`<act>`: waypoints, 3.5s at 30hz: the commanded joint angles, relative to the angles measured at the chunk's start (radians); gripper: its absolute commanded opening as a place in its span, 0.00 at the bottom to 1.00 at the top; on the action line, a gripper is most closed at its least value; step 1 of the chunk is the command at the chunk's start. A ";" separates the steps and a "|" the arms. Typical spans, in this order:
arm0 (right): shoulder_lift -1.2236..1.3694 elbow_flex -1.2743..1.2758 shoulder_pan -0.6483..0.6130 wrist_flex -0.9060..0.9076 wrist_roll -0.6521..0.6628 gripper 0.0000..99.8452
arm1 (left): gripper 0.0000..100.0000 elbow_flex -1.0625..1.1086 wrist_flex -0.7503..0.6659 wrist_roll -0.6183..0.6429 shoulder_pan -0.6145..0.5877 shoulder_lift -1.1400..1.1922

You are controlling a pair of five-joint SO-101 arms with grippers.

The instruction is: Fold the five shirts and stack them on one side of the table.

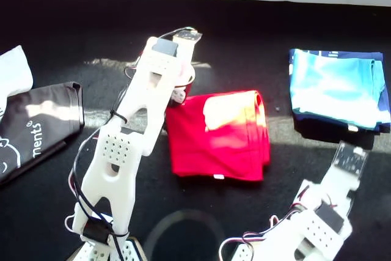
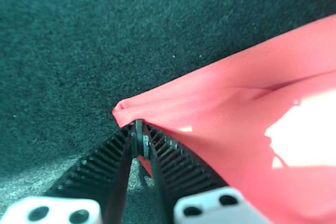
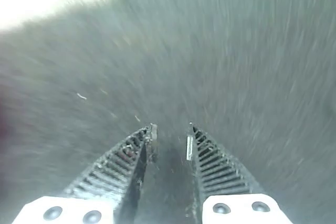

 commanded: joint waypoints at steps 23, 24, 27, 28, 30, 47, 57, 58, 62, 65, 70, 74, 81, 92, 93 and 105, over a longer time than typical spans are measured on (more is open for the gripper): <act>1.001 -0.952 -0.774 -0.140 -0.229 0.10 | 0.01 -0.022 -0.005 -0.002 -0.010 -0.030; 1.046 -0.972 -0.768 -0.139 -0.229 0.10 | 0.01 -0.022 -0.005 -0.002 -0.010 -0.031; 1.164 -1.015 -0.730 -0.139 -0.224 0.10 | 0.01 -0.022 -0.005 -0.002 -0.010 -0.030; 1.196 -1.024 -0.713 -0.140 -0.222 0.10 | 0.01 -0.022 -0.005 -0.002 -0.010 -0.030; 1.250 -1.043 -0.673 -0.140 -0.222 0.10 | 0.01 -0.022 -0.005 -0.002 -0.012 -0.030; 1.302 -1.363 -0.668 0.070 -0.229 0.10 | 0.01 -0.024 -0.003 -0.002 -0.064 -0.030; 1.438 -1.431 -0.792 0.067 -0.229 0.10 | 0.01 -0.024 -0.002 -0.002 -0.071 -0.035; 1.472 -1.432 -0.788 0.067 -0.229 0.10 | 0.01 -0.024 0.009 -0.002 -0.076 -0.036; 1.569 -1.465 -0.746 0.041 -0.229 0.10 | 0.01 -0.035 0.077 -0.002 -0.082 -0.093; 1.596 -1.508 -0.728 0.047 -0.229 0.10 | 0.01 -0.031 0.118 -0.002 -0.081 -0.177; 1.537 -1.620 -0.739 0.142 -0.229 0.10 | 0.01 -0.018 0.173 0.000 -0.082 -0.309; 1.475 -1.713 -0.737 0.252 -0.229 0.11 | 0.01 0.110 0.175 0.000 -0.097 -0.415; 1.508 -1.707 -0.714 0.329 -0.226 0.26 | 0.01 0.355 0.173 -0.002 -0.165 -0.641; 1.672 -1.707 -0.716 0.354 -0.229 0.24 | 0.01 0.751 -0.040 -0.006 -0.271 -0.892; 1.673 -1.707 -0.716 0.355 -0.229 0.24 | 0.01 0.788 -0.064 -0.006 -0.275 -0.908; 1.676 -1.707 -0.754 0.378 -0.221 0.12 | 0.01 0.946 -0.158 -0.006 -0.274 -1.010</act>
